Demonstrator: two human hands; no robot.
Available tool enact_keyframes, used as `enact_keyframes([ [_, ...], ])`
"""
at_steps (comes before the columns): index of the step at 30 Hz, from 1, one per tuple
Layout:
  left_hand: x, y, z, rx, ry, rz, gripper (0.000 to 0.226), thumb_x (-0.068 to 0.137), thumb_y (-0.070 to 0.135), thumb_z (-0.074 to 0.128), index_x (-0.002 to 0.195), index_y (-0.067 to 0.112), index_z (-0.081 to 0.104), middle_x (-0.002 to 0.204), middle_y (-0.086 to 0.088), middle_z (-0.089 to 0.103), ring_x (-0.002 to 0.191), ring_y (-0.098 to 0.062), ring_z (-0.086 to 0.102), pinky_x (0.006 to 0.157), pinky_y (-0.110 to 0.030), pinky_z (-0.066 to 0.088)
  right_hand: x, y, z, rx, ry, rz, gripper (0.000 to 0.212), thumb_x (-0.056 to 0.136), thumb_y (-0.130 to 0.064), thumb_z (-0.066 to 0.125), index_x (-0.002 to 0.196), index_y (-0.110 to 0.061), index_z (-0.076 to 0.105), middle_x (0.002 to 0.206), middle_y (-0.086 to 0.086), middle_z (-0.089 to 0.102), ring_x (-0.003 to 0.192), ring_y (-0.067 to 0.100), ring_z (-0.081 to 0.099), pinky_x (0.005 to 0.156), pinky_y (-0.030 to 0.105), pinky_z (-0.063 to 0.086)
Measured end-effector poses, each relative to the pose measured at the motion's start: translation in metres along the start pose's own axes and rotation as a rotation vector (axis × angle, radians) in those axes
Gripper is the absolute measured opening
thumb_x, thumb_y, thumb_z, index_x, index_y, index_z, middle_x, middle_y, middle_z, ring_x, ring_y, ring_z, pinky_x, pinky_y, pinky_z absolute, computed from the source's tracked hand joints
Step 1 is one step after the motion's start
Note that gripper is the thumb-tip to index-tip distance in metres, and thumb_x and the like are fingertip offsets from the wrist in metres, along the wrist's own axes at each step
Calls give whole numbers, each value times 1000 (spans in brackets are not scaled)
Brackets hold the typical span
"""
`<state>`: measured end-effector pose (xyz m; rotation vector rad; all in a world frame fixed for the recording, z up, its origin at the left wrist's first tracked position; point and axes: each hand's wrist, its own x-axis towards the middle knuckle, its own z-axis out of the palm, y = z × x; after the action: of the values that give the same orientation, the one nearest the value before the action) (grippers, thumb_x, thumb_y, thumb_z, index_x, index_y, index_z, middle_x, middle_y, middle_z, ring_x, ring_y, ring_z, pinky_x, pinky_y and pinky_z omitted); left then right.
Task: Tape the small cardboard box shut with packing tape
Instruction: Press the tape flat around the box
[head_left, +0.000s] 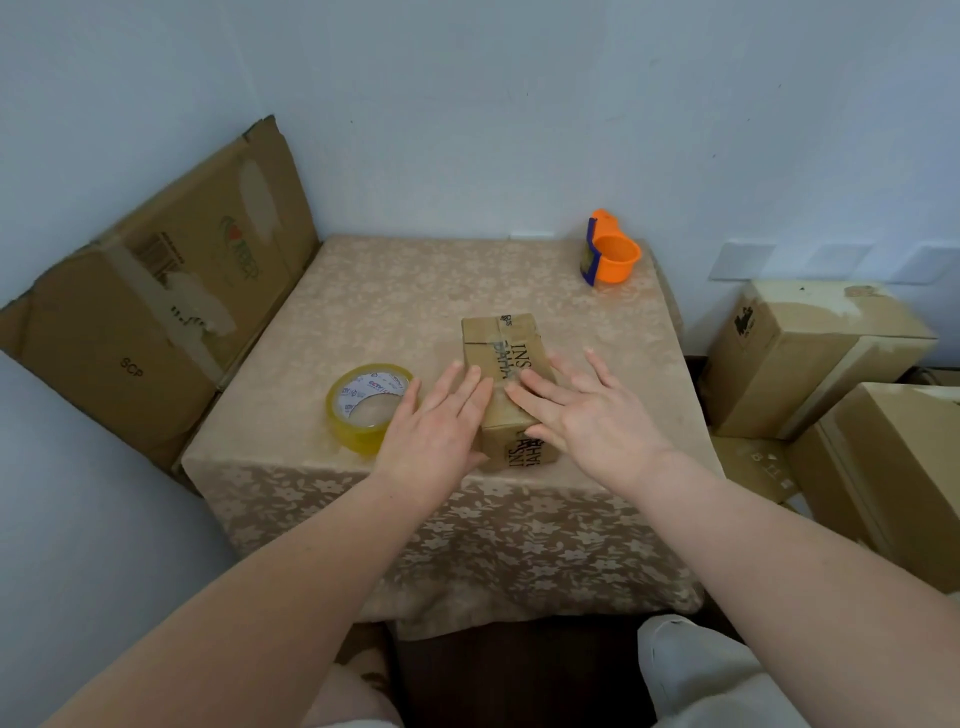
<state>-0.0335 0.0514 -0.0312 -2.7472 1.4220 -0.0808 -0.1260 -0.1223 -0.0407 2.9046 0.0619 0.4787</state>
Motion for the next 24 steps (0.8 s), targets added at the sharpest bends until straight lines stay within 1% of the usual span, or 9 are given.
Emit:
enact_keyframes([
  [2,0,1,-3,-16,-2,-11,81,89,47,48,147,19,0,158,2,2,145,-17,-9,117,-47,1,-3,1,-2,23,0,-1,49,80,-35,68,126,-20,60,123,4,67,118,34,59,98,61,40],
  [3,1,2,-4,-27,-1,-20,80,89,47,48,147,19,1,158,3,3,145,-17,-9,117,-47,0,-3,1,-3,26,-20,10,50,80,-34,69,126,-19,59,124,4,66,119,35,58,98,61,40],
  [6,3,6,-5,-57,4,-41,79,89,45,50,147,20,4,158,3,5,145,-18,-8,116,-46,-1,2,-9,-8,14,-100,81,57,79,-44,66,127,-14,58,127,9,64,119,35,58,102,60,35],
  [9,3,7,-6,-69,8,-57,79,88,43,52,147,20,6,158,3,8,145,-17,-7,115,-45,-2,15,-28,-7,-51,-179,139,65,68,-49,74,118,-8,65,110,21,70,102,36,67,96,56,44],
  [11,3,6,-6,-75,10,-65,78,88,42,53,147,20,7,158,4,9,145,-17,-6,115,-44,-2,20,-33,-5,-60,-204,154,65,67,-49,76,117,-8,66,107,26,70,97,37,68,94,55,46],
  [14,3,6,-6,-75,10,-67,78,87,43,53,147,22,8,158,5,10,145,-17,-4,116,-45,-1,16,-25,-1,-44,-123,108,60,62,-46,81,111,-12,70,100,22,73,88,34,72,87,54,51],
  [19,3,6,-8,-63,10,-65,79,87,44,54,147,22,8,158,5,10,145,-17,-3,116,-46,0,5,-7,-1,-16,1,-22,51,68,-37,80,114,-19,68,107,9,74,93,28,72,90,48,51],
  [22,3,7,-8,-59,18,-67,79,87,44,54,147,23,8,158,4,11,145,-17,-2,116,-47,1,1,-2,-4,0,38,-44,47,68,-33,80,112,-20,70,107,4,74,95,26,72,90,46,52],
  [24,3,8,-9,-54,13,-71,79,87,45,53,147,22,7,158,4,10,145,-17,-2,116,-47,0,-3,0,-5,22,38,-15,45,67,-30,82,109,-18,71,106,4,74,93,27,72,87,46,53],
])
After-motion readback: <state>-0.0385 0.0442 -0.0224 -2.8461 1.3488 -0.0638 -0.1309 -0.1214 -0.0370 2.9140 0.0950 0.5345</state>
